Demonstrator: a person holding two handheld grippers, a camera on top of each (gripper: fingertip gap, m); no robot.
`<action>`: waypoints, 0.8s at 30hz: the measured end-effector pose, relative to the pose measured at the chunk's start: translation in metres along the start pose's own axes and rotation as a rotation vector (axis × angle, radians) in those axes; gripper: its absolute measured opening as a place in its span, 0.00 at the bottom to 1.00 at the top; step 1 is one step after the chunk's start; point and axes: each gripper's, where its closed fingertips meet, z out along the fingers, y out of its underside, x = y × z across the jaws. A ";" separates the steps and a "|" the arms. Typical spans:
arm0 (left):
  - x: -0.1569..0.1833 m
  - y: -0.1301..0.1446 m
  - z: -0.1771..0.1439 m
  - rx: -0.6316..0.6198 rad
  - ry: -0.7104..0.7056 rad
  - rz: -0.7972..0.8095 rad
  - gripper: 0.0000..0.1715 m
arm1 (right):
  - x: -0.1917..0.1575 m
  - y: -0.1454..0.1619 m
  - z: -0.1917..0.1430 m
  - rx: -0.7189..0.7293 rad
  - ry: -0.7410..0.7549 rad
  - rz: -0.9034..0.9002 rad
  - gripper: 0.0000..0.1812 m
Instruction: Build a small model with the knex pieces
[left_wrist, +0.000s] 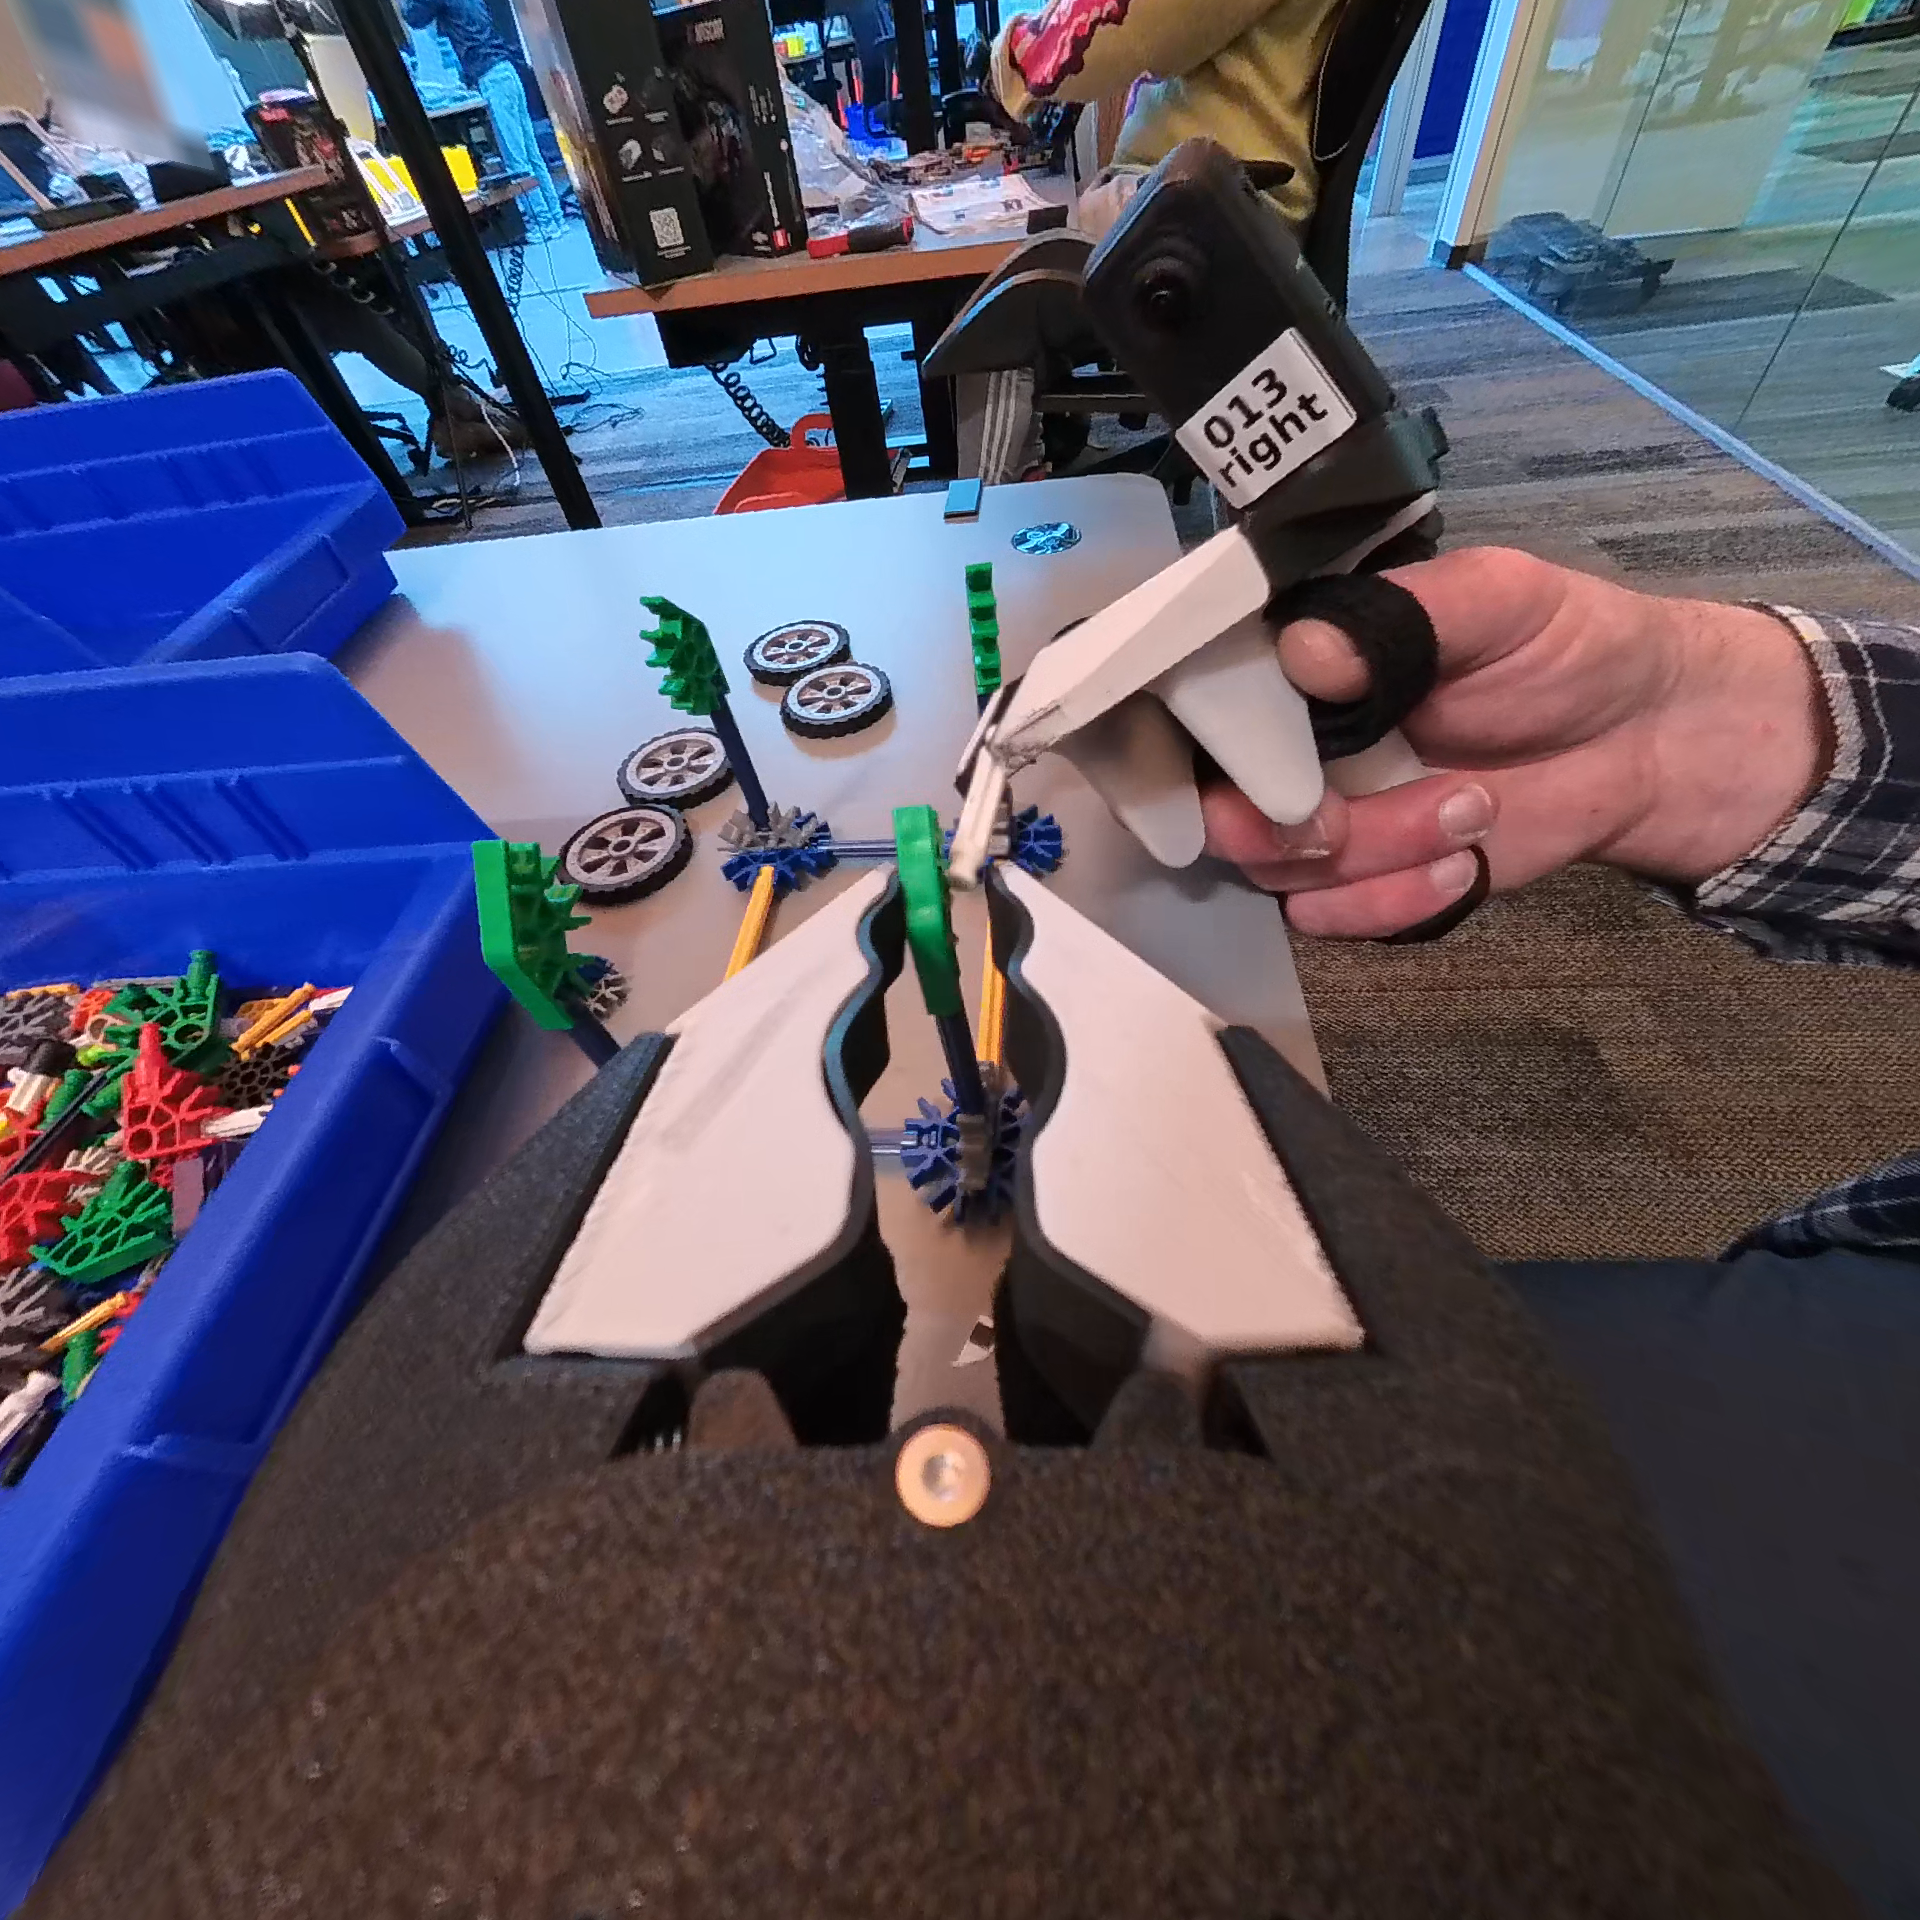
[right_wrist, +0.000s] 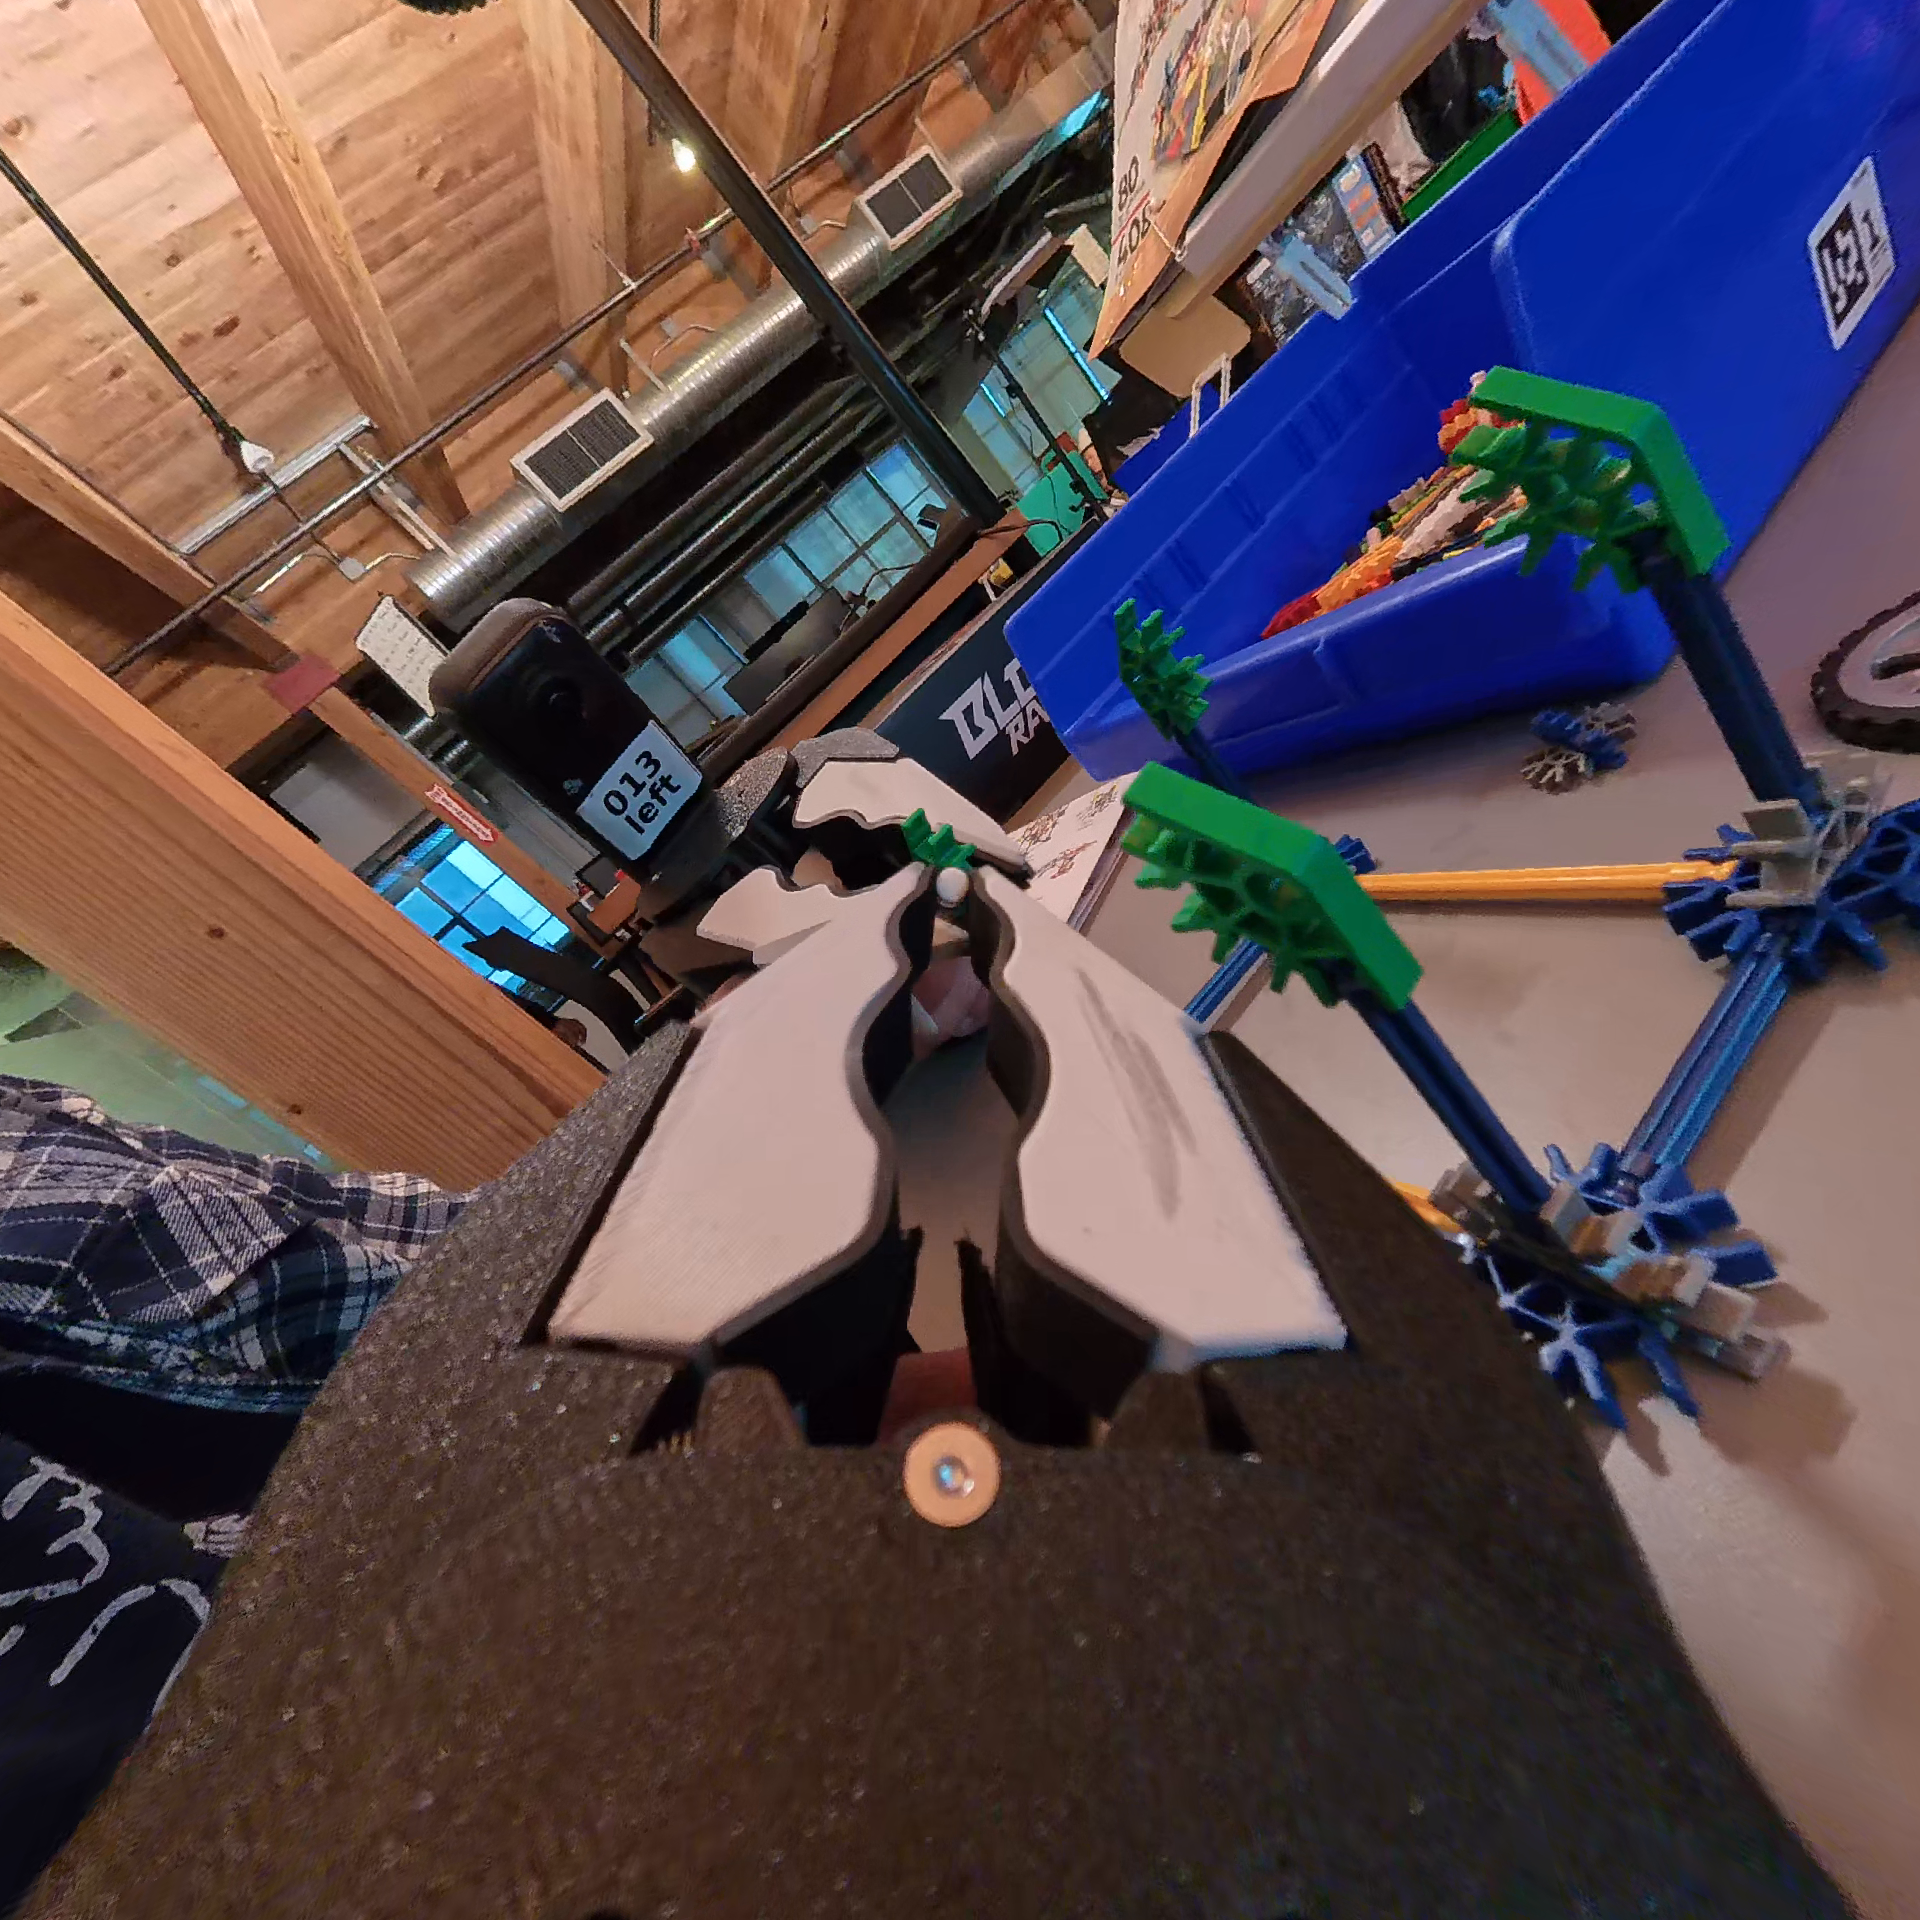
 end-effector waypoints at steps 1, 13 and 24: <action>0.000 0.000 0.000 -0.001 0.000 0.001 0.08 | 0.000 0.000 0.000 0.002 0.001 0.003 0.02; 0.000 0.000 0.001 0.001 0.008 0.007 0.05 | 0.004 -0.002 0.001 0.016 0.017 0.039 0.03; 0.002 0.000 -0.001 0.003 0.031 0.021 0.03 | 0.008 0.003 0.002 -0.003 0.063 0.036 0.04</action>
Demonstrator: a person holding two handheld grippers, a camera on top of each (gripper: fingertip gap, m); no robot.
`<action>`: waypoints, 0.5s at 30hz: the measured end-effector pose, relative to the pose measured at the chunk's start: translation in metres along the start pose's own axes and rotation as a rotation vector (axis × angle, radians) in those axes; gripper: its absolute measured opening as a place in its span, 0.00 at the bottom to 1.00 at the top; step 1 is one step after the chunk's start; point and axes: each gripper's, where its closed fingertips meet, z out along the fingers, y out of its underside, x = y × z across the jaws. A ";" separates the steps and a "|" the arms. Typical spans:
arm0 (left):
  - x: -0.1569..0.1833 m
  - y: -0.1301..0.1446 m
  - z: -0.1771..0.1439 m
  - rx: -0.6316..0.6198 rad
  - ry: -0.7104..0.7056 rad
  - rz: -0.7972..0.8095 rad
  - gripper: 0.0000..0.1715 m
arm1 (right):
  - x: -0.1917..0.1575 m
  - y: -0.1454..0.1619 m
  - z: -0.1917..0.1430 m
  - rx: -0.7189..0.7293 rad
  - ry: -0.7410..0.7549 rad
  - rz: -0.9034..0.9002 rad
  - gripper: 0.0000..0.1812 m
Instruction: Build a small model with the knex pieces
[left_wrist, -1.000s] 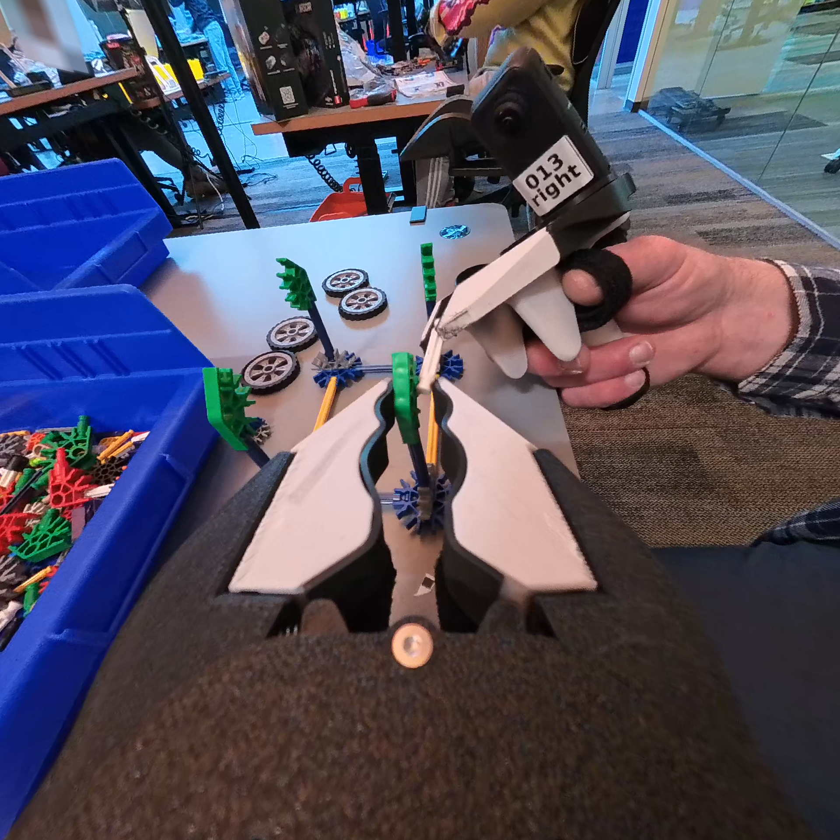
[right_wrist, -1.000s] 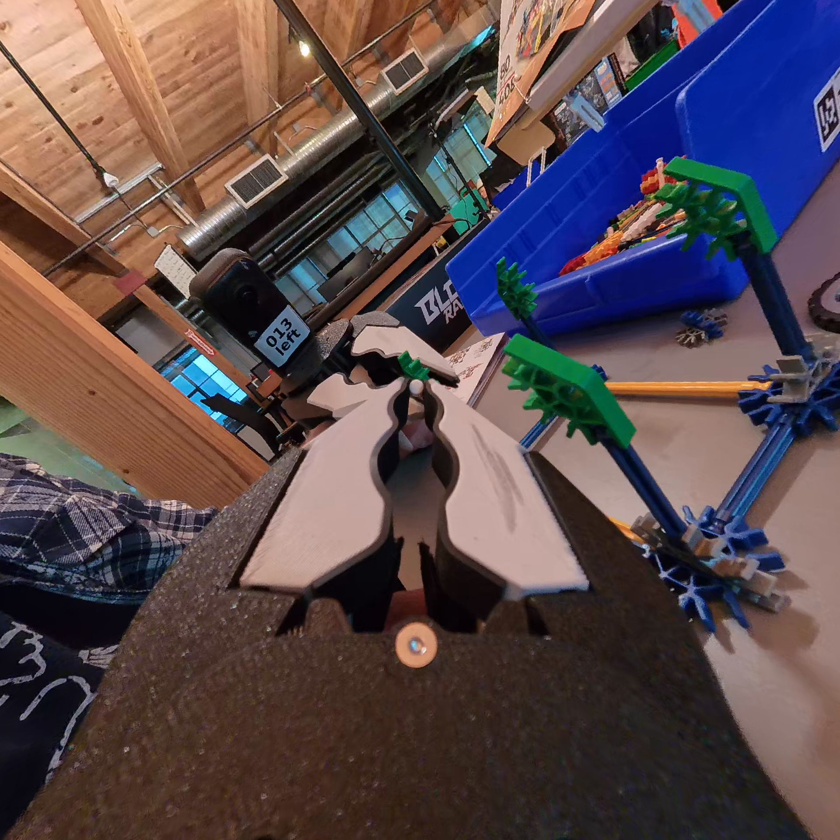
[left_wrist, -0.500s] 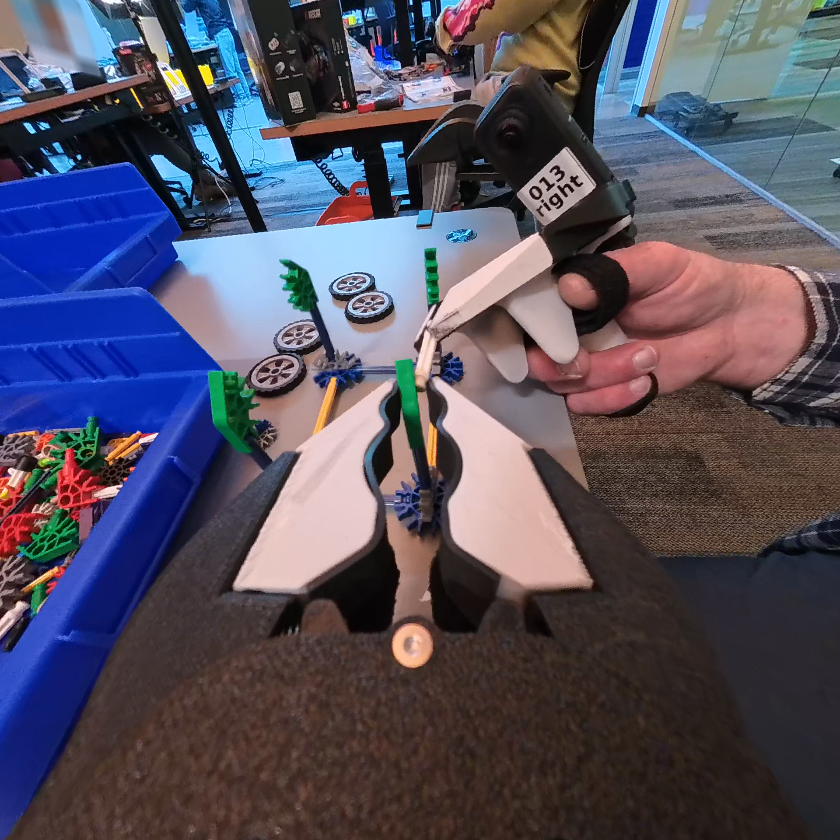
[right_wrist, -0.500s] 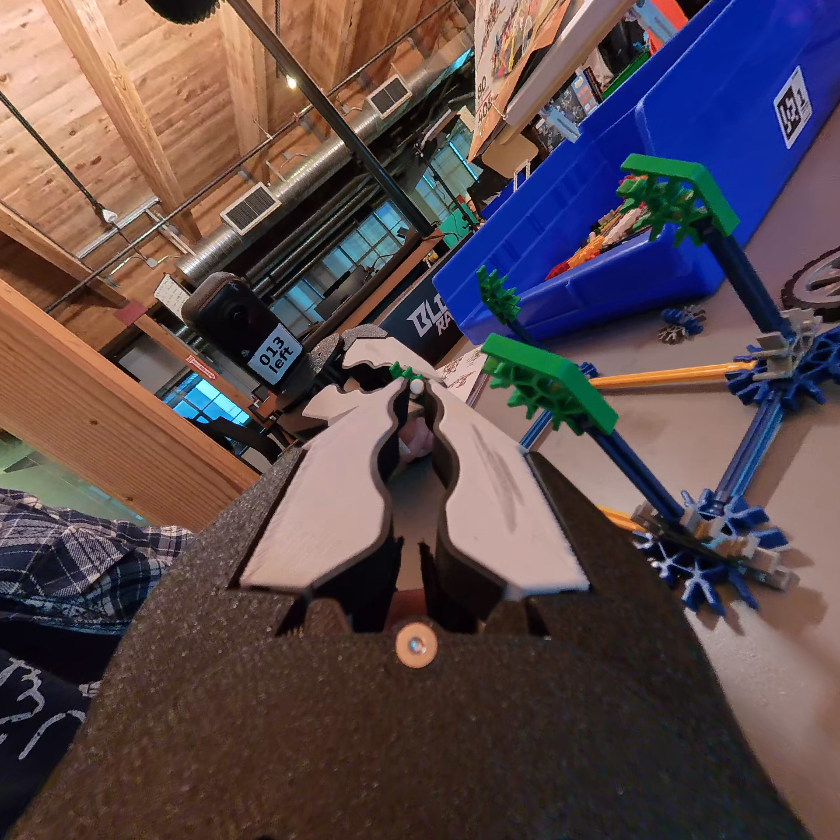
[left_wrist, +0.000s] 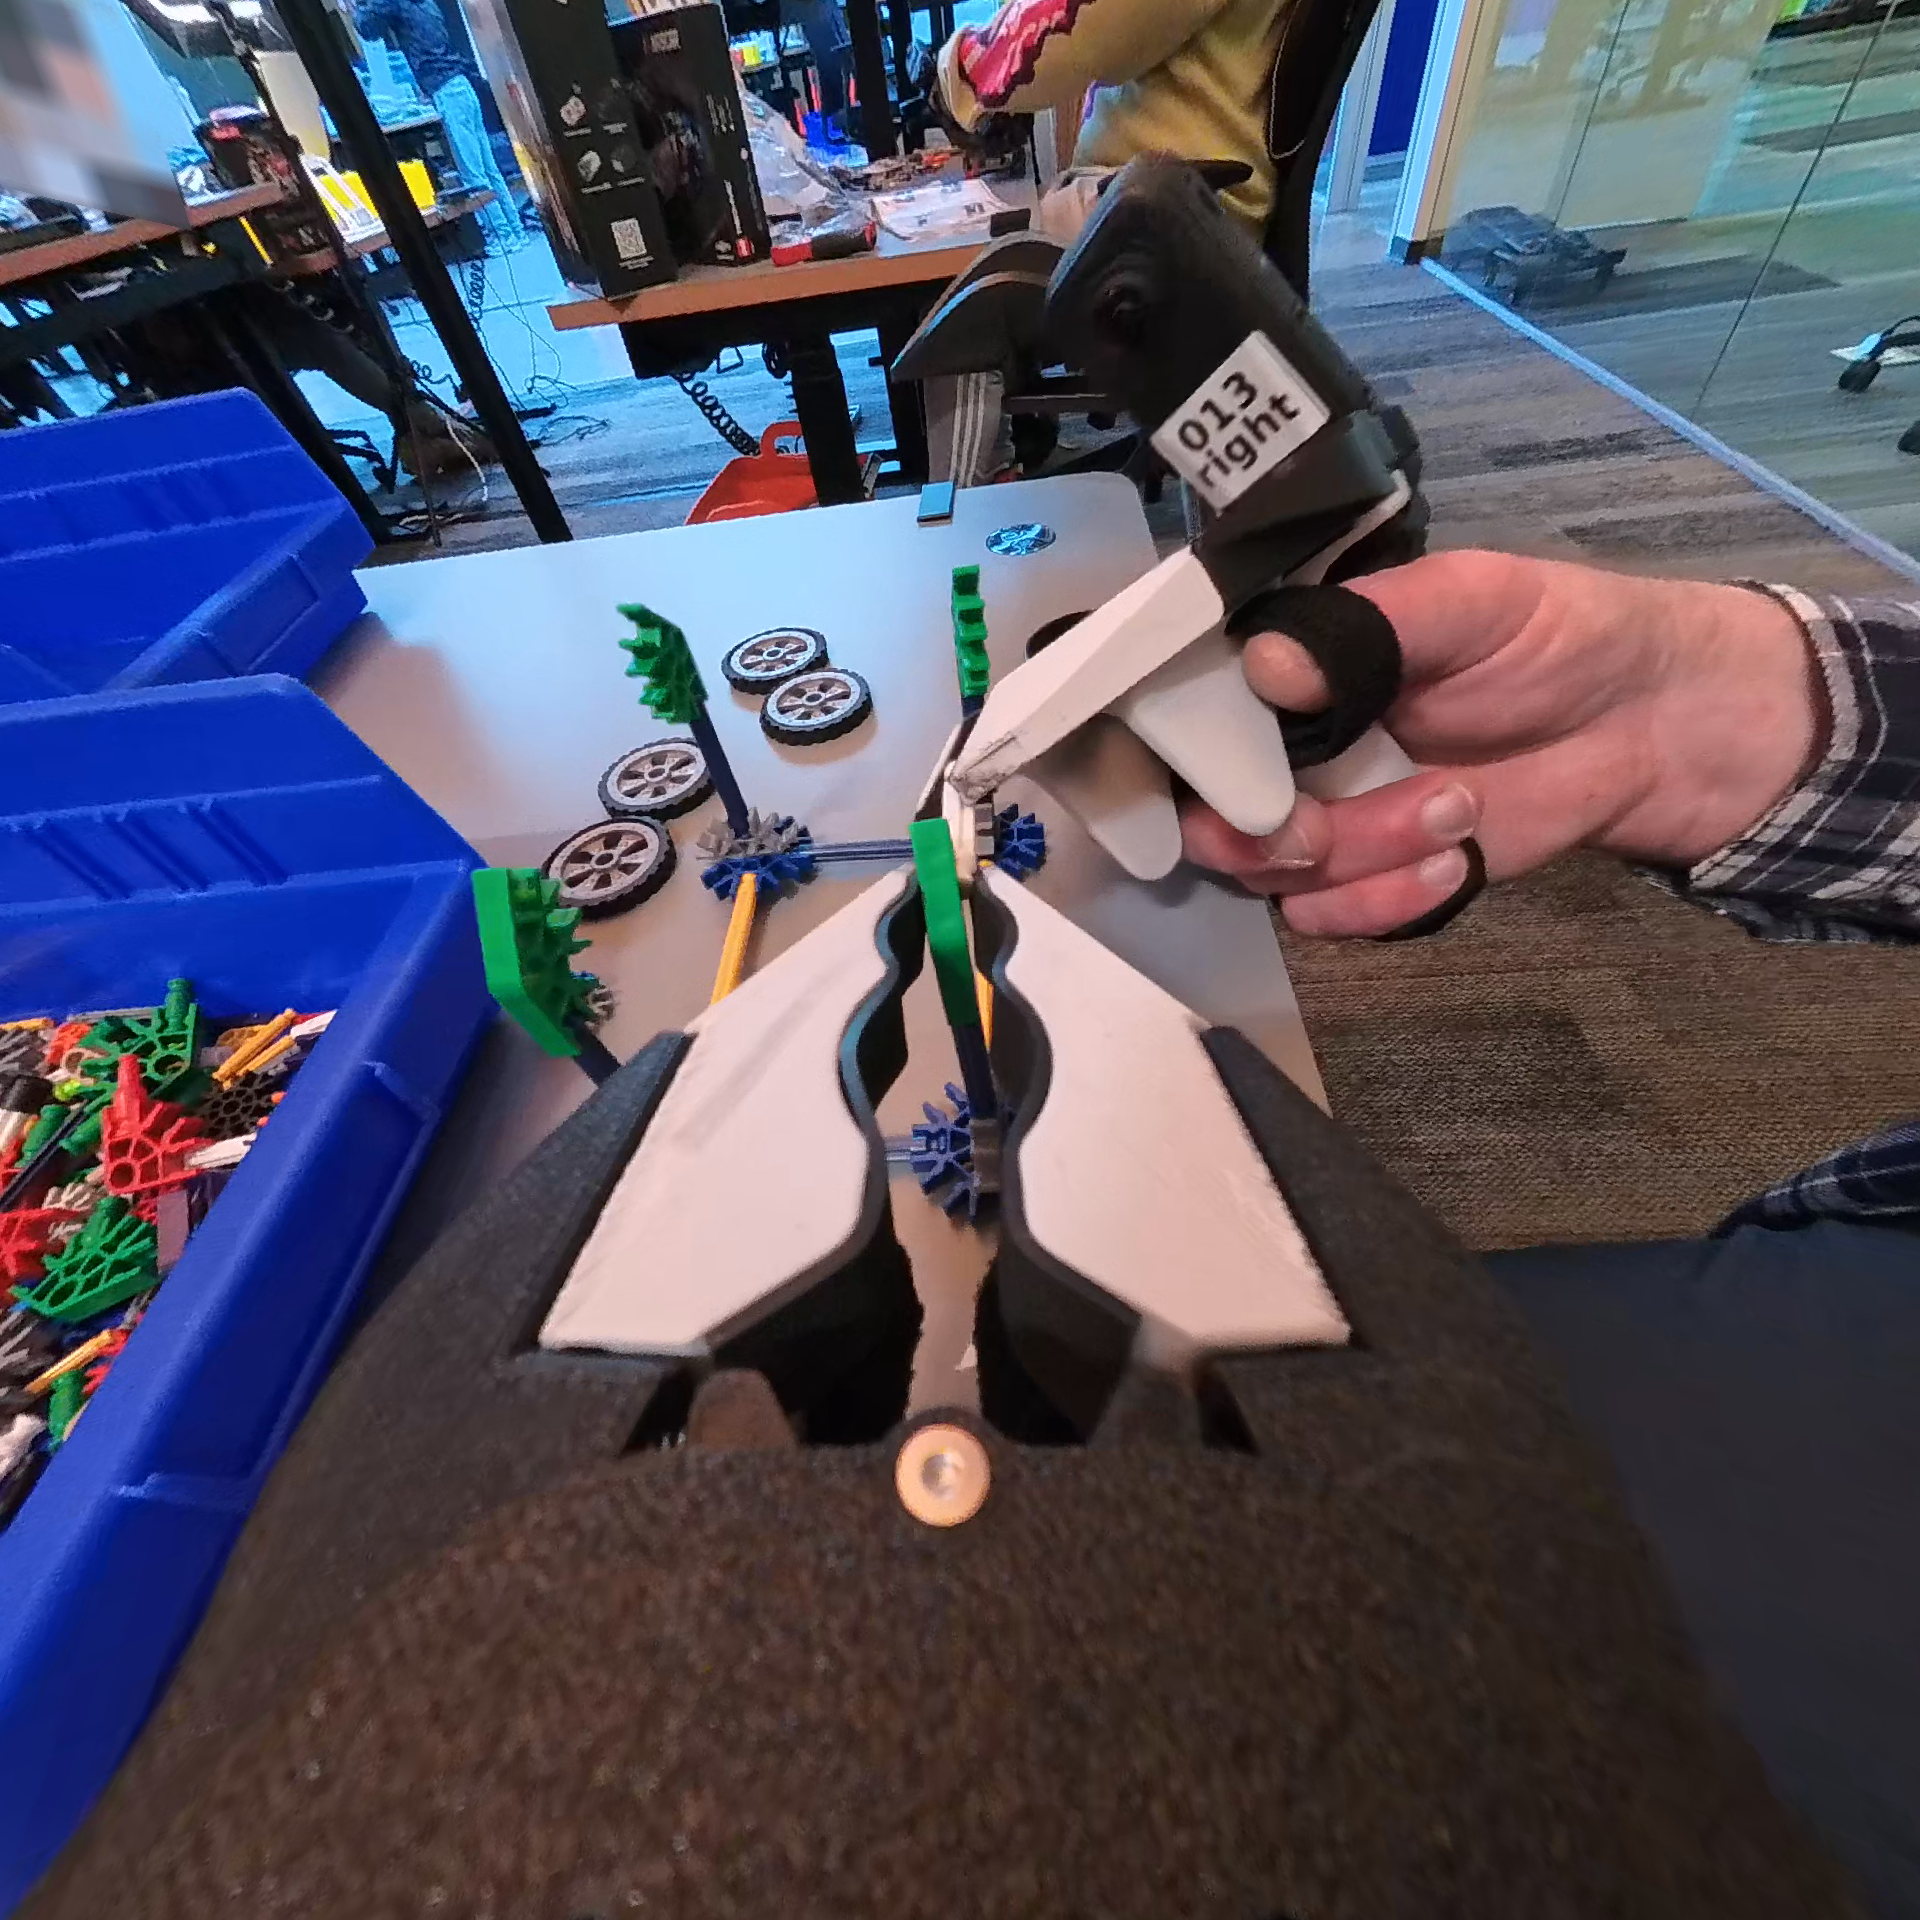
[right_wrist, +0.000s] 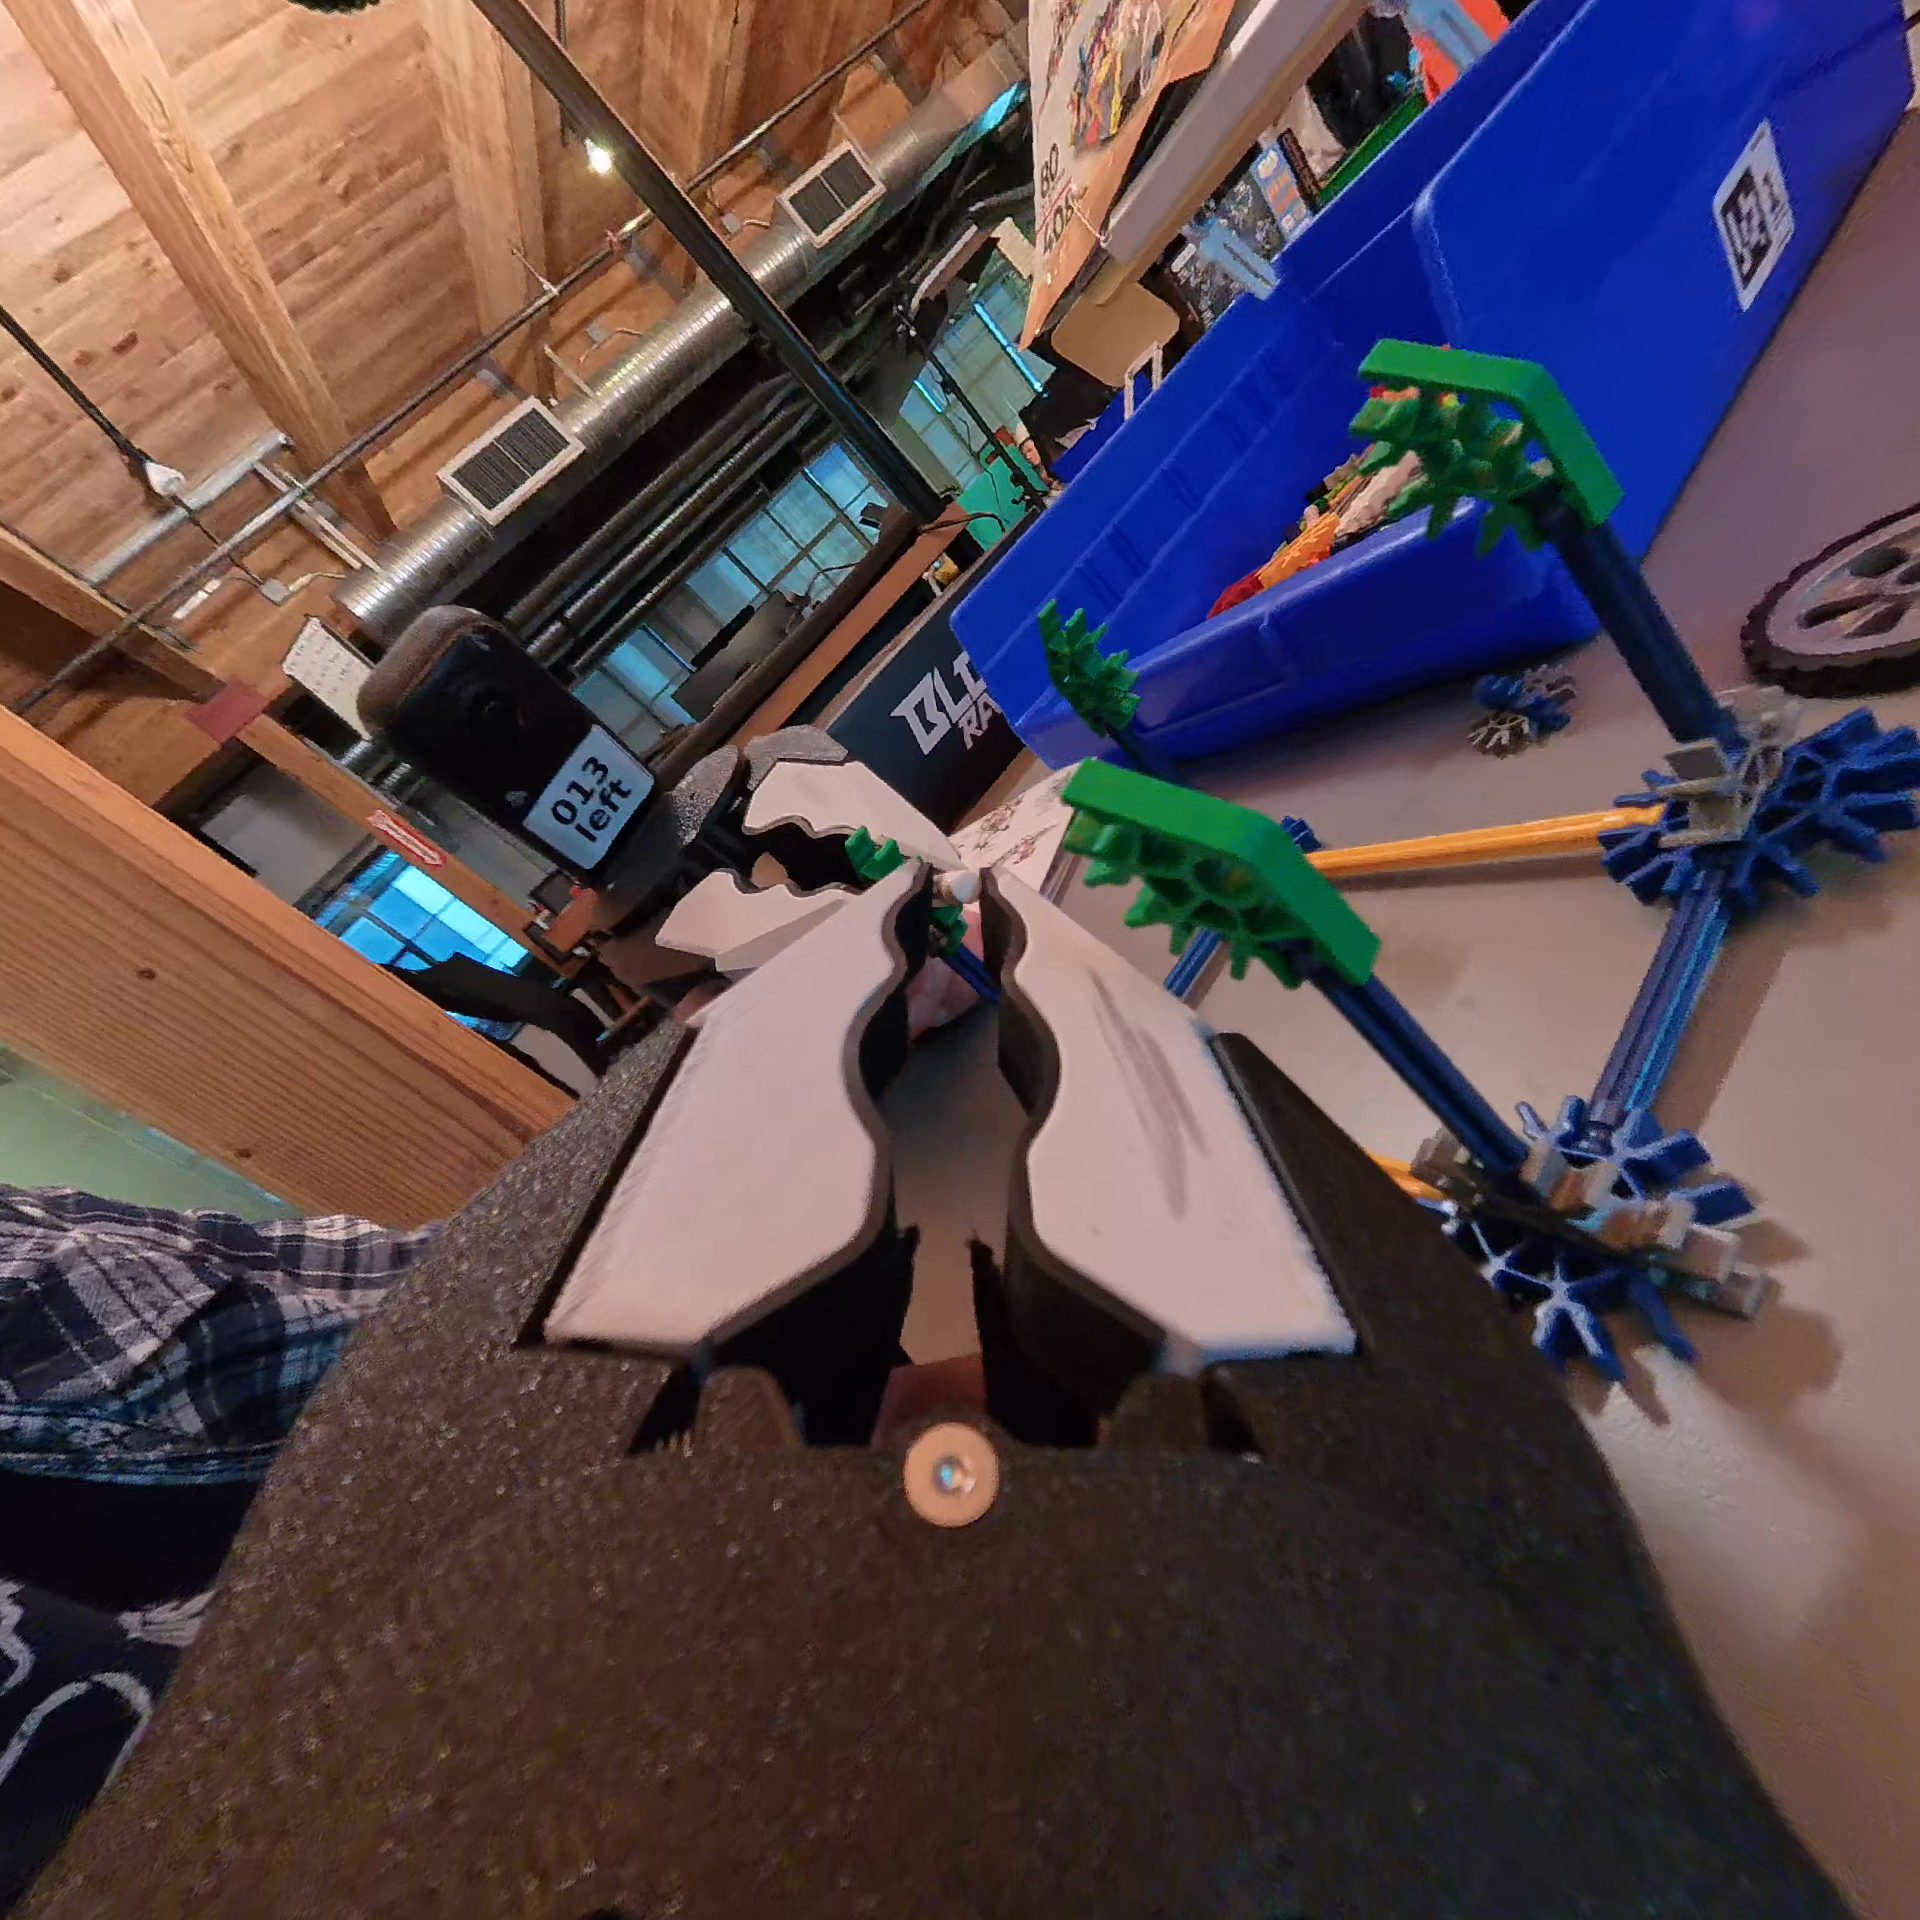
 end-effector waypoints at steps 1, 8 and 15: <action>0.001 0.000 0.000 -0.001 0.002 0.006 0.03 | 0.000 0.000 0.000 -0.003 0.011 -0.018 0.05; 0.006 -0.001 0.001 0.004 0.024 0.021 0.03 | -0.002 0.011 0.002 -0.095 0.063 -0.197 0.12; 0.013 -0.002 0.001 0.011 0.062 0.024 0.03 | -0.007 0.014 -0.001 -0.150 0.022 -0.294 0.09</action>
